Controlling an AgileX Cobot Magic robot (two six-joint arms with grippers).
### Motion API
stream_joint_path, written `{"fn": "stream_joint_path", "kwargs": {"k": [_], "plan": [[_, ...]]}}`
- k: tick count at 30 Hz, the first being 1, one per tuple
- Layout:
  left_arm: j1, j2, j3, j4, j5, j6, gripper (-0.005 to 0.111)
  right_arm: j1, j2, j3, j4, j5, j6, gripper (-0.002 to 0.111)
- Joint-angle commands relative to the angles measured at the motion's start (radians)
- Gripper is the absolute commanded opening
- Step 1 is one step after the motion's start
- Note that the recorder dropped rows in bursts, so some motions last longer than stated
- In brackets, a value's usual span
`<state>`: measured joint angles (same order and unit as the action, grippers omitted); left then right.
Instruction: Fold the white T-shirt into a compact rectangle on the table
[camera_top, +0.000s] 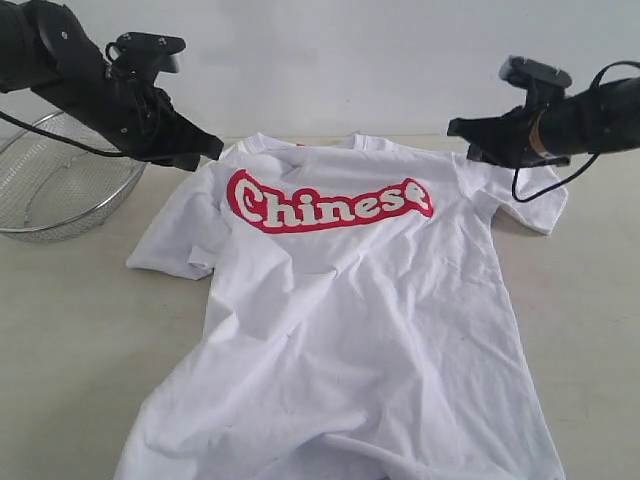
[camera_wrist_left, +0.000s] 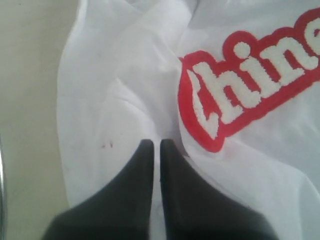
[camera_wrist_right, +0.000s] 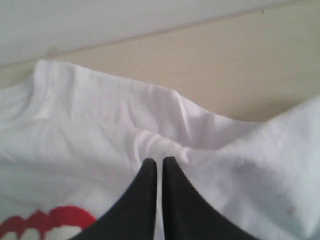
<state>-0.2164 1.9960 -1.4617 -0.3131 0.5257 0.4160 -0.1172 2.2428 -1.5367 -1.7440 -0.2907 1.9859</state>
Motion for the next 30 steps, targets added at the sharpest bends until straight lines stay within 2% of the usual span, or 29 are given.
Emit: {"fn": "stream_joint_path", "kwargs": {"k": [1,4,8,19,23,30], "plan": [[0.002,-0.049,-0.005,-0.011,0.044,0.006,0.004,0.001,-0.169,0.111,0.000,0.005,-0.004,0.000],[0.002,-0.013,-0.005,-0.014,0.074,0.006,0.004,0.022,-0.209,0.234,0.000,-0.066,-0.030,0.000],[0.002,0.050,-0.005,-0.014,0.096,0.004,0.004,0.121,-0.268,0.353,0.000,-0.078,-0.064,0.000],[0.002,0.140,-0.005,0.048,0.057,-0.010,0.004,0.277,-0.288,0.377,0.000,-0.131,-0.054,0.000],[0.002,0.174,-0.005,0.056,0.046,-0.016,0.004,0.289,-0.288,0.377,0.000,-0.168,-0.047,0.000],[0.002,0.227,-0.047,0.185,0.058,-0.134,0.004,0.289,-0.288,0.377,0.000,-0.180,-0.057,0.000]]}}
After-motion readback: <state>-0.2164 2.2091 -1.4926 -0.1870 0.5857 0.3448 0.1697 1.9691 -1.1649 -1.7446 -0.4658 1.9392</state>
